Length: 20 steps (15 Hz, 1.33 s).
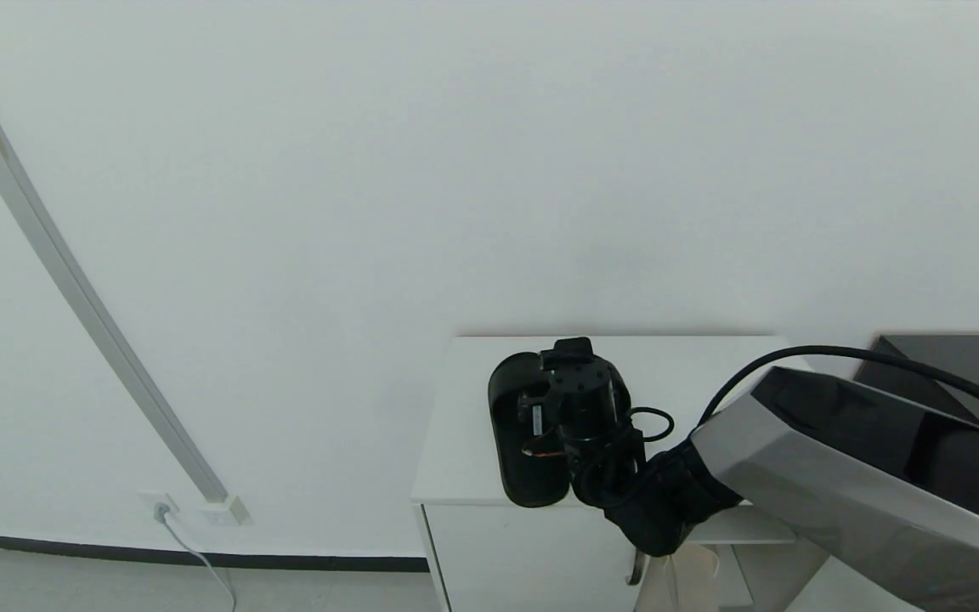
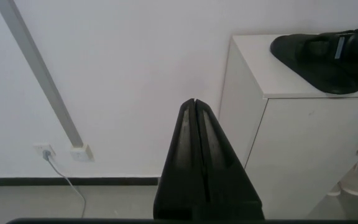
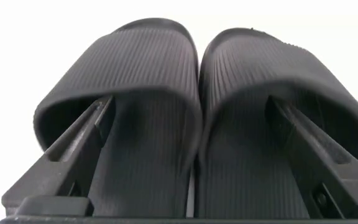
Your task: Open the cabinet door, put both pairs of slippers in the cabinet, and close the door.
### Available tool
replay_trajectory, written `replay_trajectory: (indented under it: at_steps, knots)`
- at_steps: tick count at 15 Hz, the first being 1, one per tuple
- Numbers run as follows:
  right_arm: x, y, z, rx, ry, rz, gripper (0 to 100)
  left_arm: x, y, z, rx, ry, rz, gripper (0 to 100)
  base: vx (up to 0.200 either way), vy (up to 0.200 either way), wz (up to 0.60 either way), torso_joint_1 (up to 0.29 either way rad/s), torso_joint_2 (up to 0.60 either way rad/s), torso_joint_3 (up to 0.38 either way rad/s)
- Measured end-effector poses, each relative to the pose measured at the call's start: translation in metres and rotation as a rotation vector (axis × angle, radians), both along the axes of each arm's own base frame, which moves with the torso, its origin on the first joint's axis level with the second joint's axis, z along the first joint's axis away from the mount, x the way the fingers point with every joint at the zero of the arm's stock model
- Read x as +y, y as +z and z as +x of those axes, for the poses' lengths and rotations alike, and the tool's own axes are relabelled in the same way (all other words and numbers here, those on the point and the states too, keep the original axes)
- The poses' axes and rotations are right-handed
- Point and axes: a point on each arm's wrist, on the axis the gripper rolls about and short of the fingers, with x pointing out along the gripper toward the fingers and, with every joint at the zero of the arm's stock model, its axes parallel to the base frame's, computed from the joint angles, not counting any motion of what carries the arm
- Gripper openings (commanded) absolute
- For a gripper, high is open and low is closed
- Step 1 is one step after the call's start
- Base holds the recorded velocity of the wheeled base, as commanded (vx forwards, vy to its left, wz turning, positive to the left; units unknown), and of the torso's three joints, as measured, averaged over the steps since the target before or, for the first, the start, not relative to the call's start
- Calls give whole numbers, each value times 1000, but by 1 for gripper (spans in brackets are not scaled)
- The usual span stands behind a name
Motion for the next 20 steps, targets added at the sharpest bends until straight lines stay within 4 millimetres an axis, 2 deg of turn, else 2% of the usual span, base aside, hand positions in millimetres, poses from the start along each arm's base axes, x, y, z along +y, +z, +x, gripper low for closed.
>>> replay_trajectory:
  at_steps: [5, 6, 13, 16, 20]
  knots:
    - [-2, -10, 17, -5, -21, 2, 100, 0, 0, 0, 0, -1, -1, 0, 0, 0, 0, 0, 0, 0]
    - [-2, -11, 18, -4, -24, 1, 0, 0, 0, 0, 0, -1, -2, 0, 0, 0, 0, 0, 0, 0]
    - [-2, -13, 19, -5, -28, 0, 0, 0, 0, 0, -1, -1, -3, 0, 0, 0, 0, 0, 0, 0]
    - [-3, -7, 15, -8, -26, 2, 0, 0, 0, 0, -1, -1, -5, 0, 0, 0, 0, 0, 0, 0]
    - [-10, 15, -15, 7, 24, -8, 0, 0, 0, 0, -1, 1, -9, 0, 0, 0, 0, 0, 0, 0]
